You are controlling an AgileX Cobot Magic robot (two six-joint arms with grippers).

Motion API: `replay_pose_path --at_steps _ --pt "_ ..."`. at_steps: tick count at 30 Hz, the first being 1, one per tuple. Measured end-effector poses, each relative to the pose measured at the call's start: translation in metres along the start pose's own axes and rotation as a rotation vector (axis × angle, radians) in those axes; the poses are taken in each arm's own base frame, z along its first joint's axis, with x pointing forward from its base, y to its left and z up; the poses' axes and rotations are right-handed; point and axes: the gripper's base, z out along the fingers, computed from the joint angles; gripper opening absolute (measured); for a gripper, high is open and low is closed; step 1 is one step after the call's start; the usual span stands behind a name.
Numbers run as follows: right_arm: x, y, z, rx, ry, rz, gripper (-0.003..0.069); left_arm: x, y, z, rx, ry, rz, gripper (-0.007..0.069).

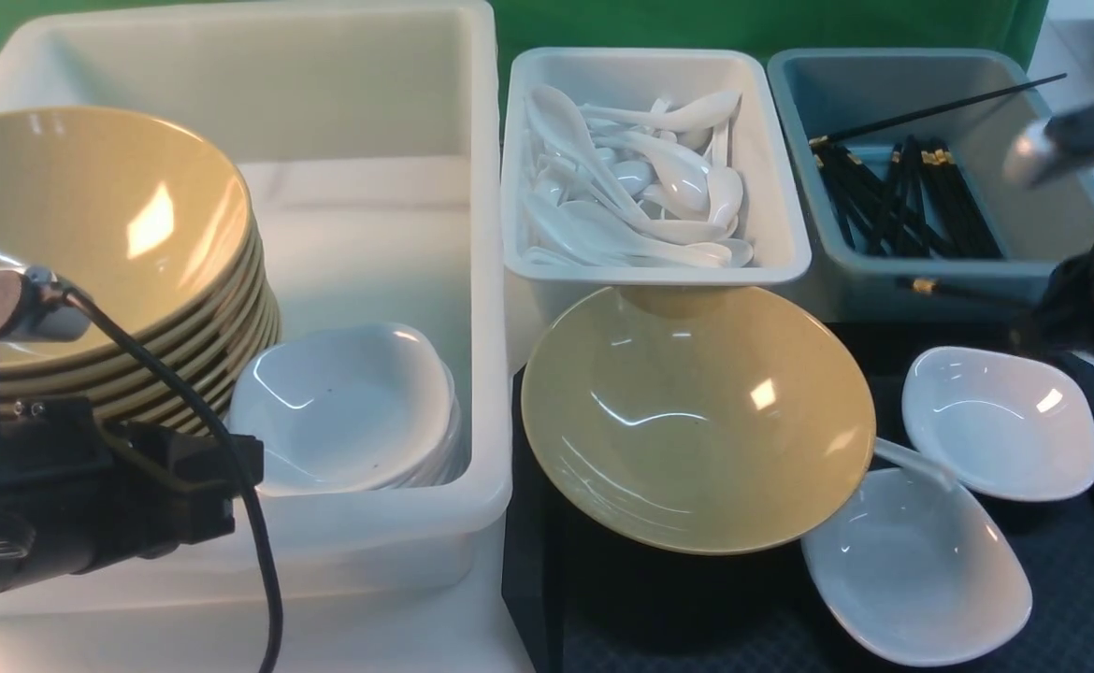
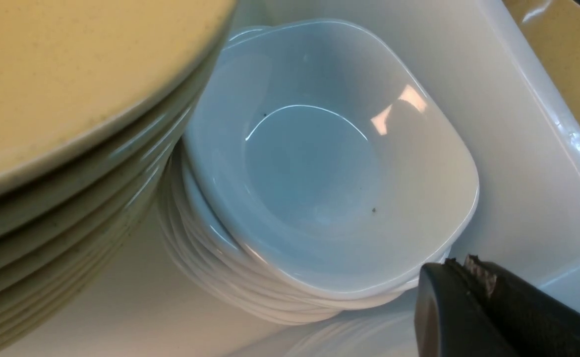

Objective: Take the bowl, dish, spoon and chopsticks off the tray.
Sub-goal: Use the right arm to put a chopstick into the small storage box on the right

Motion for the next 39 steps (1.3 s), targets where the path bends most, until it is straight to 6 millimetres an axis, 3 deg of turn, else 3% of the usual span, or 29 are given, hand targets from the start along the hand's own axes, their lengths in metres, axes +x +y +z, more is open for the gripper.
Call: replay_pose_path --at_steps 3,8,10,20,39 --pt "-0.013 -0.001 -0.018 0.033 -0.145 -0.026 0.0059 -0.001 0.001 0.000 -0.006 -0.016 -0.006 -0.0001" --pt "-0.046 -0.008 -0.023 0.091 -0.380 -0.023 0.0058 -0.002 0.001 0.000 -0.008 -0.020 0.013 -0.0001" --pt "-0.049 -0.010 -0.019 0.098 -0.385 -0.023 0.0059 -0.001 0.000 0.000 -0.004 -0.015 0.017 -0.0001" --pt "-0.015 -0.005 0.027 0.005 -0.018 -0.032 0.0059 0.000 0.000 0.000 0.006 -0.002 0.019 -0.0001" --pt "0.012 0.004 0.013 -0.073 0.237 -0.033 0.0057 0.000 -0.001 0.000 0.007 0.000 0.037 -0.0001"
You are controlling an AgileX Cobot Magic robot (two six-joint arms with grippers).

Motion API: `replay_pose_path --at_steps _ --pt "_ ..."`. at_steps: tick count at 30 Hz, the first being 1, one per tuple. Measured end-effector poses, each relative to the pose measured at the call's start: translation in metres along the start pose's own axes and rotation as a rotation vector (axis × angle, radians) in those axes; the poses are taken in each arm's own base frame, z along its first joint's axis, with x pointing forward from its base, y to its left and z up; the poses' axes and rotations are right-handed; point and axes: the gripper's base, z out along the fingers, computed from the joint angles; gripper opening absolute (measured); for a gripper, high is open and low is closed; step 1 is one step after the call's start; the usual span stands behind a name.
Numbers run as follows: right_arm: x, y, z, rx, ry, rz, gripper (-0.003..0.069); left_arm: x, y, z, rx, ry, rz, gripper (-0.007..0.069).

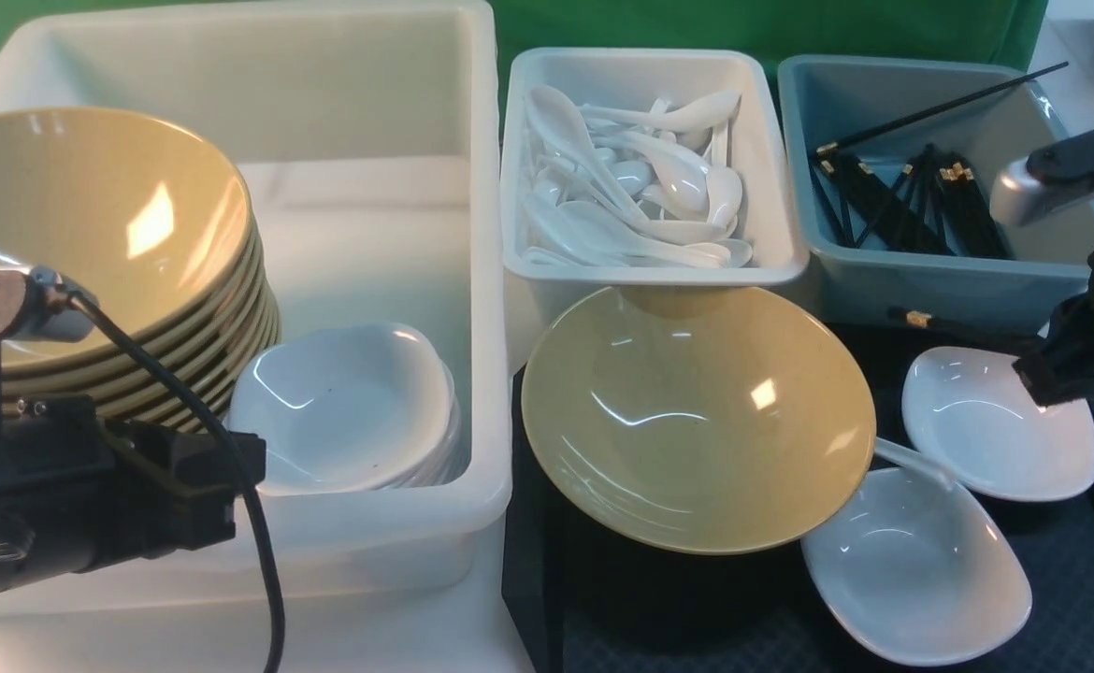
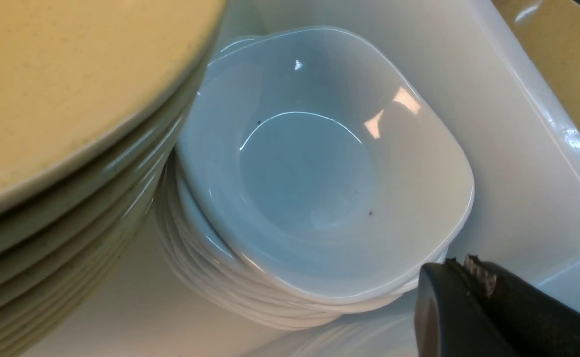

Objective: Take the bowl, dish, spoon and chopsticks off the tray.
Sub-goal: Use the right arm to put a chopstick into the small storage box on the right

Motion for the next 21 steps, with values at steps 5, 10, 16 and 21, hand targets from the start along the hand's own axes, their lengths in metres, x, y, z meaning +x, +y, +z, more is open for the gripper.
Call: replay_pose_path --at_steps 5,10,16,21 --pt "0.010 0.012 -0.032 0.000 -0.045 -0.033 0.0057 0.000 0.000 0.000 0.000 0.000 -0.001 -0.0001" --pt "-0.001 0.013 -0.070 0.073 -0.293 -0.055 0.0057 -0.001 0.001 0.000 -0.009 -0.012 -0.001 -0.0001" --pt "-0.035 0.001 -0.058 0.170 -0.518 -0.069 0.0057 -0.002 0.001 0.000 -0.009 -0.017 -0.006 -0.0001" --pt "-0.074 -0.014 -0.001 0.181 -0.526 -0.060 0.0105 -0.001 0.000 0.000 -0.001 -0.013 -0.009 -0.0001"
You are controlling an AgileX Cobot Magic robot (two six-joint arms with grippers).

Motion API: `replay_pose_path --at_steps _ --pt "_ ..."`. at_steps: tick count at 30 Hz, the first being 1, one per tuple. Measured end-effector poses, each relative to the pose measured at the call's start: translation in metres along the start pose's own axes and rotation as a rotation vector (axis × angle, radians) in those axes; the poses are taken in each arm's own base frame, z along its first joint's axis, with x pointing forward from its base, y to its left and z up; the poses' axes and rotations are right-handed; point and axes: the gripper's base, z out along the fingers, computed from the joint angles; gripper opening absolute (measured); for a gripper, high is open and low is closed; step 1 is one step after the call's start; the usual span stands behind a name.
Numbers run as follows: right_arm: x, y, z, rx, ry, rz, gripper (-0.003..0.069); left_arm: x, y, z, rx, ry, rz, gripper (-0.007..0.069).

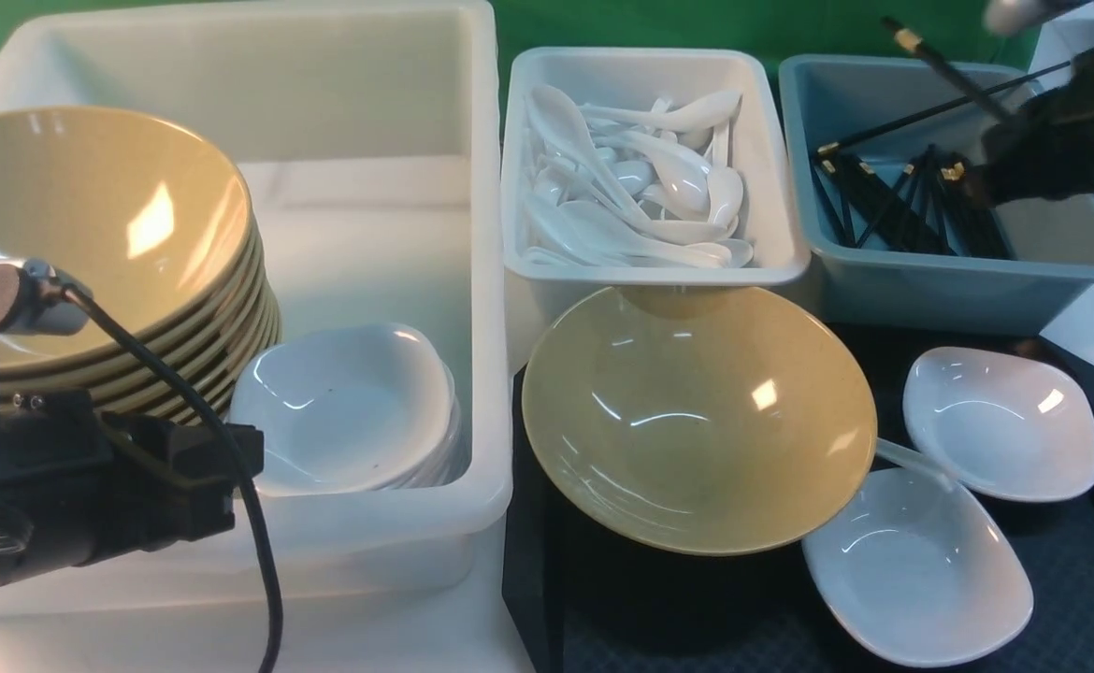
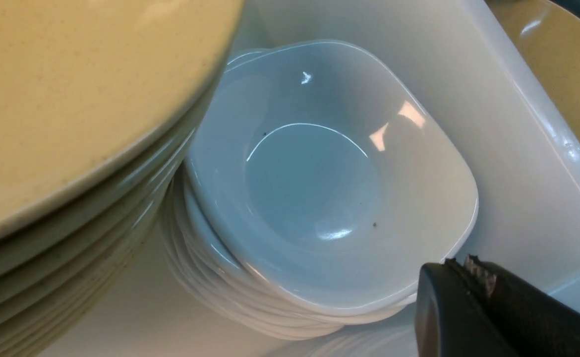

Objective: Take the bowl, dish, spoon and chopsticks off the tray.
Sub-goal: Use the right arm to put a chopstick into the small storage box on the right, then use the right arm to grab the soup spoon in the middle

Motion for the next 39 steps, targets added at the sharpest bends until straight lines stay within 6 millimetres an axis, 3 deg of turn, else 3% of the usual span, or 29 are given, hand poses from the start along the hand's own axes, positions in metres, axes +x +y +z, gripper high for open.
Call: replay_pose_path --at_steps 1,4,8,10,14,17,20,26,32,39 --pt "0.000 -0.001 0.016 -0.005 0.030 0.015 0.0161 0.000 0.000 0.000 0.004 0.005 0.000 -0.0001" --pt "-0.008 -0.007 0.028 -0.006 0.055 0.047 0.0283 0.001 -0.001 0.000 0.008 0.011 0.002 -0.0001" --pt "-0.018 -0.010 0.021 -0.019 0.097 0.052 0.0391 0.001 -0.001 0.000 0.009 0.014 0.003 -0.0001" --pt "-0.017 -0.009 0.014 -0.045 0.180 0.051 0.0403 0.001 -0.001 0.000 0.008 0.014 0.004 -0.0001" --pt "-0.001 -0.004 0.011 -0.102 0.354 0.026 0.0318 0.001 -0.001 0.000 0.008 0.014 0.003 -0.0001" --pt "0.023 0.002 0.024 -0.140 0.474 0.011 0.0136 0.001 -0.001 0.000 0.008 0.013 0.003 -0.0001" --pt "0.036 0.002 0.038 -0.141 0.498 0.017 0.0045 0.001 -0.001 0.000 0.008 0.013 0.003 -0.0001" --pt "0.037 -0.005 0.062 -0.097 0.407 0.027 0.0033 0.001 -0.001 0.000 0.008 0.013 0.003 -0.0001" --pt "0.052 -0.013 0.084 -0.078 0.433 0.053 0.0033 0.002 -0.001 0.000 0.012 0.019 0.003 -0.0001" --pt "0.051 -0.007 0.075 -0.106 0.468 0.068 0.0034 0.002 -0.001 0.000 0.012 0.020 0.005 -0.0001"
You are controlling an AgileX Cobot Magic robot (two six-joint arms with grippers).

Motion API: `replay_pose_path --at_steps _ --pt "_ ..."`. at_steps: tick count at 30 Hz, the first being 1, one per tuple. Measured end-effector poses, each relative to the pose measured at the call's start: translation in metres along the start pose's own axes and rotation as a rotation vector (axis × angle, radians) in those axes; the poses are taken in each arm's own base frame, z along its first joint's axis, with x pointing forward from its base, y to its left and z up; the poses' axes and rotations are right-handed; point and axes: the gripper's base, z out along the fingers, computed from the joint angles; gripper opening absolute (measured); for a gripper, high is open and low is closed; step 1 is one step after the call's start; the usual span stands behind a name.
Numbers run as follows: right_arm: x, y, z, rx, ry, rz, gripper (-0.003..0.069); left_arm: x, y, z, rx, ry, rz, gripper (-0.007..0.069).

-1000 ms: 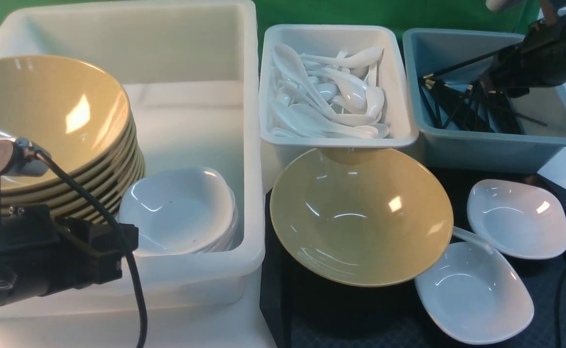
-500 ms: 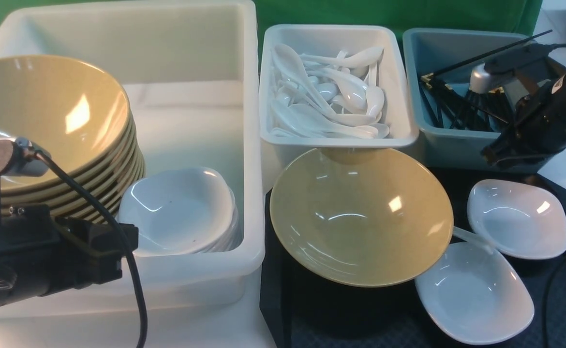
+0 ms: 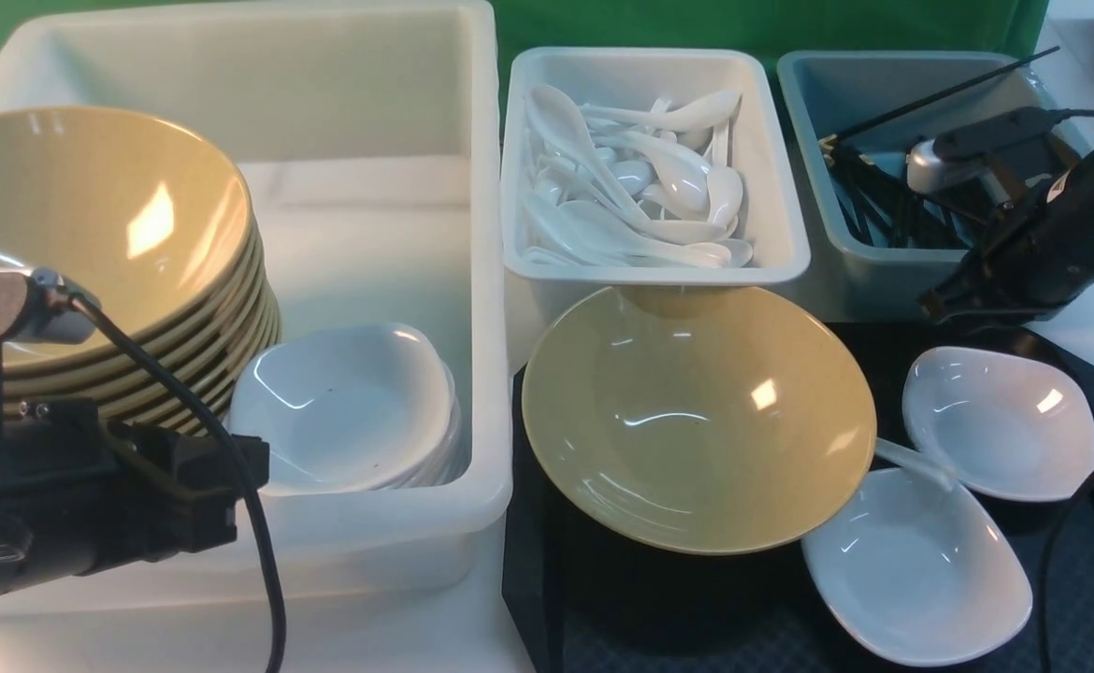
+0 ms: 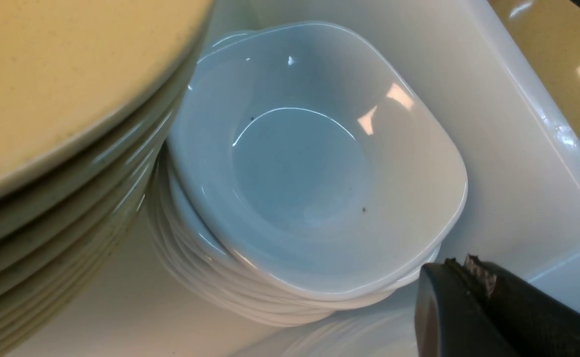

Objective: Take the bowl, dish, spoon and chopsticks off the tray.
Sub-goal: Use the right arm to grab the soup spoon in the middle

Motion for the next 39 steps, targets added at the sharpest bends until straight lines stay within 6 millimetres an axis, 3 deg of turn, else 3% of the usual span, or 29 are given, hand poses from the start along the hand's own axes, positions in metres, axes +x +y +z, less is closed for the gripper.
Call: replay_pose_path --at_steps 8,12,15,20,24,34,39 --pt "-0.001 0.015 -0.063 0.003 -0.090 -0.059 0.0039 0.000 0.000 0.000 -0.003 -0.002 0.004 -0.0001" --pt "0.000 -0.003 -0.080 0.099 -0.145 -0.075 0.0039 0.000 0.000 0.000 -0.004 -0.003 0.004 -0.0001" --pt "0.002 -0.023 -0.074 0.137 -0.144 -0.037 0.0039 0.000 0.000 0.000 -0.004 -0.003 0.004 -0.0001" --pt "0.013 -0.073 -0.044 0.203 -0.131 0.113 0.0040 0.000 0.000 0.000 -0.004 -0.003 0.004 -0.0001" --pt "0.018 -0.092 -0.034 0.224 -0.145 0.217 0.0041 0.000 0.000 0.000 -0.004 -0.003 0.004 -0.0001" --pt "0.007 -0.073 -0.012 0.139 -0.160 0.254 0.0043 -0.001 0.001 0.000 -0.008 -0.009 0.016 -0.0001" --pt "0.001 -0.063 -0.014 0.128 -0.181 0.222 0.0045 -0.001 0.001 0.000 -0.012 -0.010 0.026 -0.0001"
